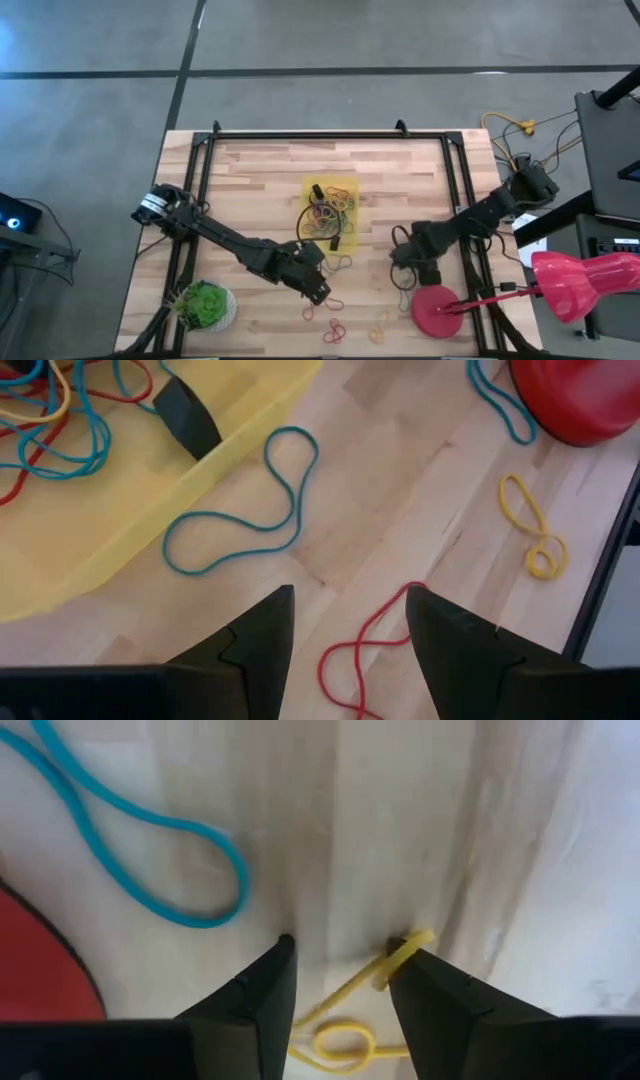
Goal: Pick and place rubber bands into bin
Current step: Put the yellow rubber band into the yellow bin
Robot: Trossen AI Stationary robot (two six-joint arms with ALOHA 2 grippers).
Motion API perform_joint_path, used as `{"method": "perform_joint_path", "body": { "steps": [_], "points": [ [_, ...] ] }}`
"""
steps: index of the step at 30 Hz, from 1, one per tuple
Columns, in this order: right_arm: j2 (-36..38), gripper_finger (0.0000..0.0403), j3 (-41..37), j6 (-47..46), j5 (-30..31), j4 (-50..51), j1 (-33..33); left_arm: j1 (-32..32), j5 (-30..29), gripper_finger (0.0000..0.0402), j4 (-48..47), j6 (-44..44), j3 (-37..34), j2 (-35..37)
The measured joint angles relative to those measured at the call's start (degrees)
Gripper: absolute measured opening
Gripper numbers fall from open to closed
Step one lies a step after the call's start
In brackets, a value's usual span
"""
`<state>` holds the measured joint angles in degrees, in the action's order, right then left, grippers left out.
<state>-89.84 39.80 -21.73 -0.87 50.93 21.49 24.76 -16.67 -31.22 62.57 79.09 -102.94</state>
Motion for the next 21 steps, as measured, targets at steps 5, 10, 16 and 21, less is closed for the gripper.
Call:
{"method": "perform_joint_path", "body": {
  "steps": [5,10,16,21],
  "points": [
    [0.0,0.0123,-0.42,5.52,-0.89,-0.01,-4.6,-0.07,0.15,0.0178,0.4,0.0,0.0,0.0],
    [0.0,0.008,-0.58,6.74,-0.86,-0.08,-8.05,-0.24,0.22,0.0178,0.79,0.0,0.0,0.0],
    [0.01,0.0014,-0.64,7.07,-2.46,-0.5,-10.29,-0.94,0.2,0.0178,0.78,-0.06,0.0,0.0],
    [1.9,0.0009,2.4,2.47,-1.34,0.74,-10.15,-1.16,0.2,0.0178,0.78,-1.11,0.0,0.0]
  ]
}}
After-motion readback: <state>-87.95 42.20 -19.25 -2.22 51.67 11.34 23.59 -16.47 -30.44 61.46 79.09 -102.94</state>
